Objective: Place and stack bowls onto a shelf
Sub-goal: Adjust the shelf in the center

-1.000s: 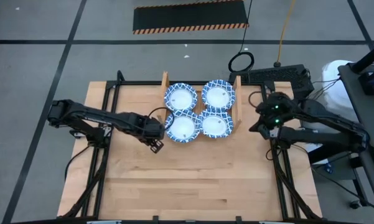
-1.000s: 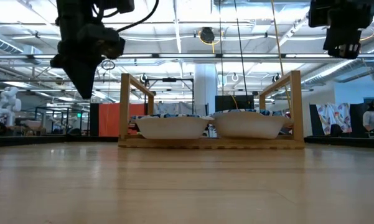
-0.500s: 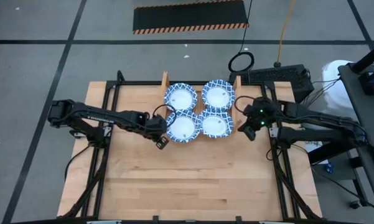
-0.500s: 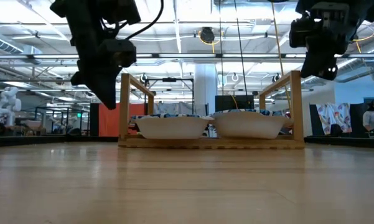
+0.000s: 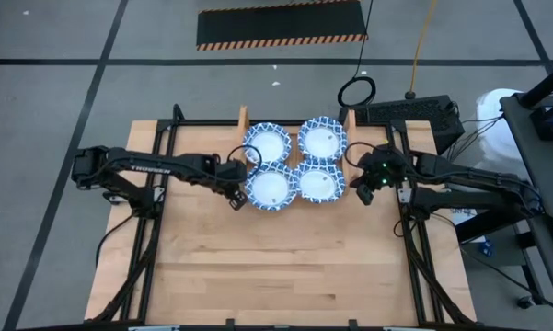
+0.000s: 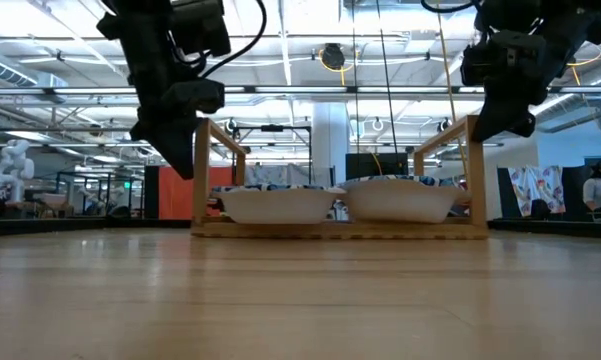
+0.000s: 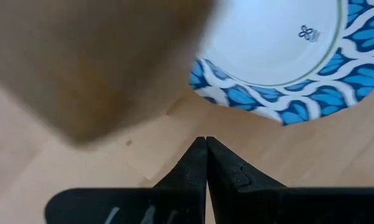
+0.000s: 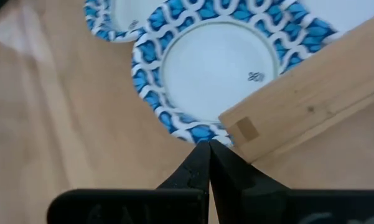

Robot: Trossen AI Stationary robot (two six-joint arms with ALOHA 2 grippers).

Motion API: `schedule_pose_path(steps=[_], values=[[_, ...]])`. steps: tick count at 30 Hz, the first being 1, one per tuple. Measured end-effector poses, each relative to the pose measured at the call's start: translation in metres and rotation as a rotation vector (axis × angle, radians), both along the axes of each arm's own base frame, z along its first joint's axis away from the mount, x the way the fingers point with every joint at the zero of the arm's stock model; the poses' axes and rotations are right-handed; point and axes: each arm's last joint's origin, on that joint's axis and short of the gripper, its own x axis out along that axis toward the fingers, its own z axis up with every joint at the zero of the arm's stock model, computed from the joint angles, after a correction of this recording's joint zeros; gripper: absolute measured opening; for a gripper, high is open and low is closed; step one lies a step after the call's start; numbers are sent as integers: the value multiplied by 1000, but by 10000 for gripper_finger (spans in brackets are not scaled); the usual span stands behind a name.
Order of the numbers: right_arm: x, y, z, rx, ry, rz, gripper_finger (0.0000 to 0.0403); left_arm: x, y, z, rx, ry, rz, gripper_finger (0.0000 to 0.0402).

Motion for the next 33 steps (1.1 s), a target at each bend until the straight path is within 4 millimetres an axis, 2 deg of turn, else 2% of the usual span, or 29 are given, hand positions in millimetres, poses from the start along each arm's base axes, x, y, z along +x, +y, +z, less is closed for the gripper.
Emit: schedule_pose_path(steps=[7, 13, 33], values=[[-2, -9, 0, -98, 19, -60, 0, -2, 13, 0, 26, 12, -24, 3], [0, -16, 5, -155, -39, -74, 0, -5, 25, 0, 52, 26, -53, 3], [0, -20, 6, -144, -68, -28, 0, -18, 68, 1, 119, 55, -70, 3]])
